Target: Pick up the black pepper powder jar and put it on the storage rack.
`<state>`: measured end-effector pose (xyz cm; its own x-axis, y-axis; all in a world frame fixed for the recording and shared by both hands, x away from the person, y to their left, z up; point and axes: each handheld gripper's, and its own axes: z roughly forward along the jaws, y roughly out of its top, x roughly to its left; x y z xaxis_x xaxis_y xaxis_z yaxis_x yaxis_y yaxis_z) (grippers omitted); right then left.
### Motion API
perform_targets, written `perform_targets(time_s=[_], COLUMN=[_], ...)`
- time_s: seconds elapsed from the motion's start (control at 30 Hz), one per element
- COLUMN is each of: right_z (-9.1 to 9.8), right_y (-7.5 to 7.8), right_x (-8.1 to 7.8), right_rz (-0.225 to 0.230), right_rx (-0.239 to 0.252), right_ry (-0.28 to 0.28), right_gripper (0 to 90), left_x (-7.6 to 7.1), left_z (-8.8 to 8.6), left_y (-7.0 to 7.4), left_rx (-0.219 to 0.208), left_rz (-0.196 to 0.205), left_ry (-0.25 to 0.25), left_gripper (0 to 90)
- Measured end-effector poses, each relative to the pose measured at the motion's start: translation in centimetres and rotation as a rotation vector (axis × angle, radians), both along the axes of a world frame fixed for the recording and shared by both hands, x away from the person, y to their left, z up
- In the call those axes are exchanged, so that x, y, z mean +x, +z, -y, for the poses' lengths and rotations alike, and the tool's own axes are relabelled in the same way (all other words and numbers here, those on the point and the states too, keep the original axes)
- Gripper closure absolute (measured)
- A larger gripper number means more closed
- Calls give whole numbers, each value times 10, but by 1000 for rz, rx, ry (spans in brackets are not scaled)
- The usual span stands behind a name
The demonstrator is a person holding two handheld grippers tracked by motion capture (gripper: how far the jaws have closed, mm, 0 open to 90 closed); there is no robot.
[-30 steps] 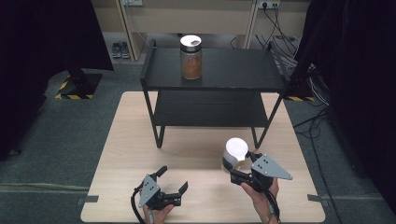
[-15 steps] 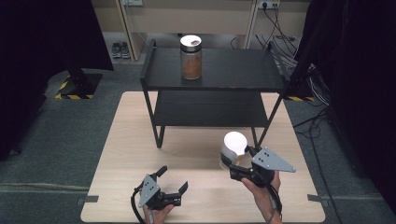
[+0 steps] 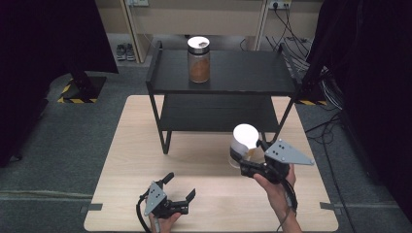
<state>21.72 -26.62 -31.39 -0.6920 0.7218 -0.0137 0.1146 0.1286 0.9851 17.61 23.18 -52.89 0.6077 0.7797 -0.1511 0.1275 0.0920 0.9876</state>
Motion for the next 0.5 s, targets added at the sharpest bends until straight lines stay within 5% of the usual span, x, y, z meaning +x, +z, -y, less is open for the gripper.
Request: perform_targets(time_s=[0.5], right_z=[-8], right_y=[47], right_x=[22], right_rz=[1], right_rx=[-9], right_ry=[15], right_gripper=[308], left_x=[0], left_z=[0], left_y=[0], left_rx=[-2], left_rz=[0], left_ry=[0], left_gripper=[3])
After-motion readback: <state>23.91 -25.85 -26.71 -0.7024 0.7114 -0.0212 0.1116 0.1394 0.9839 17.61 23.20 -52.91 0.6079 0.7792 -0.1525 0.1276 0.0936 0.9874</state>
